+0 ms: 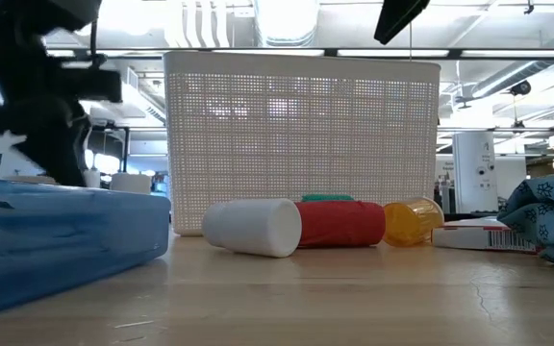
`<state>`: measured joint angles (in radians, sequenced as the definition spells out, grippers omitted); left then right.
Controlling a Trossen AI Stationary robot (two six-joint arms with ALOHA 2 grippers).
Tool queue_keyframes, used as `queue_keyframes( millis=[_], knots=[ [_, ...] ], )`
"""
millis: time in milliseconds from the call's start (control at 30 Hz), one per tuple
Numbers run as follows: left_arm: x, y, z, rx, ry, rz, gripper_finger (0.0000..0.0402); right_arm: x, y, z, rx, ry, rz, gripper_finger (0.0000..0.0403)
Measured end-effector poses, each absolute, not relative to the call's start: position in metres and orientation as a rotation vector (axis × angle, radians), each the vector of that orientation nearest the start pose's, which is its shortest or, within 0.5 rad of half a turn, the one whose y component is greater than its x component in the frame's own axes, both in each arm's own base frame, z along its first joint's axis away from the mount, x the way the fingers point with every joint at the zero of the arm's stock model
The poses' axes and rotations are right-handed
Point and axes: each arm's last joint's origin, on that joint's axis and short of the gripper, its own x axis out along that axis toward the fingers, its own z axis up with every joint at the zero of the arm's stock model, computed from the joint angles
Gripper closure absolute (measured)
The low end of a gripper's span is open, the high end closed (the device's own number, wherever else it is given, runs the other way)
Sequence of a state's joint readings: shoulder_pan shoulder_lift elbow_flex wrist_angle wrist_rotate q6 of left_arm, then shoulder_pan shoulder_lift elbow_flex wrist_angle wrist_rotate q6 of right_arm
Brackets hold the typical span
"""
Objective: Pick & place medical supplies in basket/bin
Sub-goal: Put the left white medicine bottle into the white bin
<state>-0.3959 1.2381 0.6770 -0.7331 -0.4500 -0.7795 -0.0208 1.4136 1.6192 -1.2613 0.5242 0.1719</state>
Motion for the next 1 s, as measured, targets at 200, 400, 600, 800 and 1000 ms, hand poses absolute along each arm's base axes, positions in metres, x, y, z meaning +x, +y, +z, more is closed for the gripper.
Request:
queue_keyframes(
  millis=[200, 400, 600, 800, 1000],
  knots=[
    [0.203, -0.072, 0.233, -0.191, 1.014, 0.468, 0.0233, 0.252, -0.02, 0.392, -0.125, 0.989, -0.572, 0.0023],
    [0.201, -0.071, 0.314, -0.264, 0.989, 0.497, 0.0233, 0.252, -0.02, 0.393, -0.133, 0.989, -0.568, 0.0023],
    [0.202, -0.071, 0.408, -0.408, 0.678, 0.367, 0.0233, 0.241, -0.019, 0.396, -0.138, 1.006, -0.57, 0.0023],
    [0.222, -0.05, 0.443, -0.116, 0.4, 0.481, 0.0233, 0.226, -0.02, 0.406, -0.145, 0.955, -0.612, 0.0023],
    [0.263, -0.002, 0.41, -0.056, 0.457, 0.67, 0.02, 0.215, -0.021, 0.414, -0.133, 0.905, -0.655, 0.0023]
  ],
)
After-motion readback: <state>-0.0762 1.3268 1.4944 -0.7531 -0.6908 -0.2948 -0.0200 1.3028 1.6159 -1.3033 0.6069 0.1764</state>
